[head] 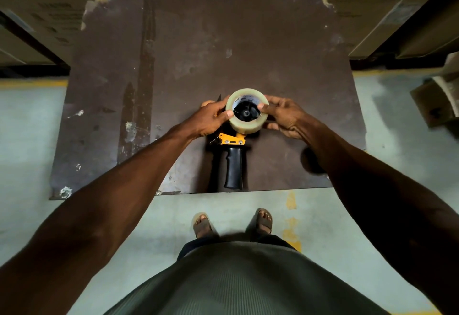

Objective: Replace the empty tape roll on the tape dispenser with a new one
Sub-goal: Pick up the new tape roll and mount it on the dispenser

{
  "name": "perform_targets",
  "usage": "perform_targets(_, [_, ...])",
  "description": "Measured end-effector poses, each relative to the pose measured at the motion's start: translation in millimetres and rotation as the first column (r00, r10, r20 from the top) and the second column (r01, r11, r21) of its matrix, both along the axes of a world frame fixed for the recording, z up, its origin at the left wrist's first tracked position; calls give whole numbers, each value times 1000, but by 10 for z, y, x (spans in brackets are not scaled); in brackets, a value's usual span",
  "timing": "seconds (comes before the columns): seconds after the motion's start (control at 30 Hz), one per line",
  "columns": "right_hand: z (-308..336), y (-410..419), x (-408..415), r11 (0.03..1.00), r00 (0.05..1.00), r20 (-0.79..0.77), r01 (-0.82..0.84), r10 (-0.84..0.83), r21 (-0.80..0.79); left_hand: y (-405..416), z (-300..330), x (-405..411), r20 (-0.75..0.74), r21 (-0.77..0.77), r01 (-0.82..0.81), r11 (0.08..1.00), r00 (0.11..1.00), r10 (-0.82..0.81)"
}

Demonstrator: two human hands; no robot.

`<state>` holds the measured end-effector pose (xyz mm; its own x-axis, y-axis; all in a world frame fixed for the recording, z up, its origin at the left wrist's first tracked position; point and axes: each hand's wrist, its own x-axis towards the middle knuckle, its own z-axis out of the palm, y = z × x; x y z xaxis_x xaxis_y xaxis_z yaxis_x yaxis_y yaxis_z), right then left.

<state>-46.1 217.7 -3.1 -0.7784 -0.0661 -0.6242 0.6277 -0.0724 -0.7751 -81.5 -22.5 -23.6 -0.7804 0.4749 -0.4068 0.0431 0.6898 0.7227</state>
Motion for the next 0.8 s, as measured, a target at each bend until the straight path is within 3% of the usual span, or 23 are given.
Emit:
perform_targets(0.4, [-81,35,-42,999,999,42,-34,33,18,45,43,3,0,-57,6,998,1000,-6])
perform_targets(0.8, [-251,6,72,971,998,27,-57,52,232,161,-31,-71,-190,-222,141,965,964,-184])
